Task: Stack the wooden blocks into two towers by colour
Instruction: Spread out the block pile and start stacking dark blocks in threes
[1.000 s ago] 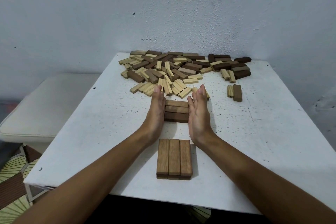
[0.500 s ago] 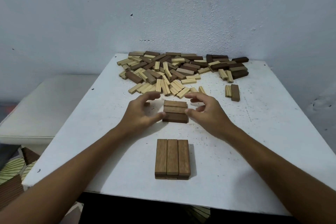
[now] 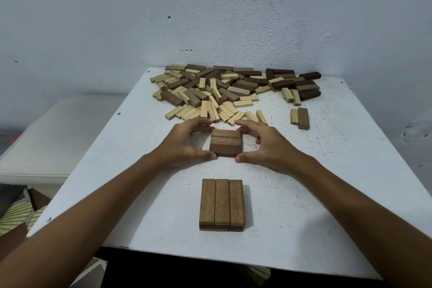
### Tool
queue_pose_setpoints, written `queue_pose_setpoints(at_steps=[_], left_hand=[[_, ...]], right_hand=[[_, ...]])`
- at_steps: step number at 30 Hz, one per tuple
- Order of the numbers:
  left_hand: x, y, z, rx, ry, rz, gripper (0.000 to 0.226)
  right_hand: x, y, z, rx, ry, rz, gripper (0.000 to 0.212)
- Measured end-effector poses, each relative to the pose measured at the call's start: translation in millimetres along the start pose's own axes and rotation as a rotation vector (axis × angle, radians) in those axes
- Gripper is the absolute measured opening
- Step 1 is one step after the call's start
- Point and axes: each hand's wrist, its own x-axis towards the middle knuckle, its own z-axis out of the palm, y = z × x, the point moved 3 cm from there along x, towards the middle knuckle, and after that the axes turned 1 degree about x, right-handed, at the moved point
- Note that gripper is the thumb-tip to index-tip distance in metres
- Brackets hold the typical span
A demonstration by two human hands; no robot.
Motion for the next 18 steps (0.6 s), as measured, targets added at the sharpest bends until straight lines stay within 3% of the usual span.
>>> queue_pose_setpoints(at_steps=[9, 18], left_hand=[[-5.4, 17.6, -8.5, -0.033, 0.028, 0.067, 0.086], [-53.4, 50.0, -22.2, -0.099, 0.089, 0.095, 0.083]], right_hand=[[-7.7, -11.6, -7.8, 0.116, 0.051, -0.091, 0.068], [-46.2, -45.3, -16.6, 0.114, 0.078, -0.185, 0.064]])
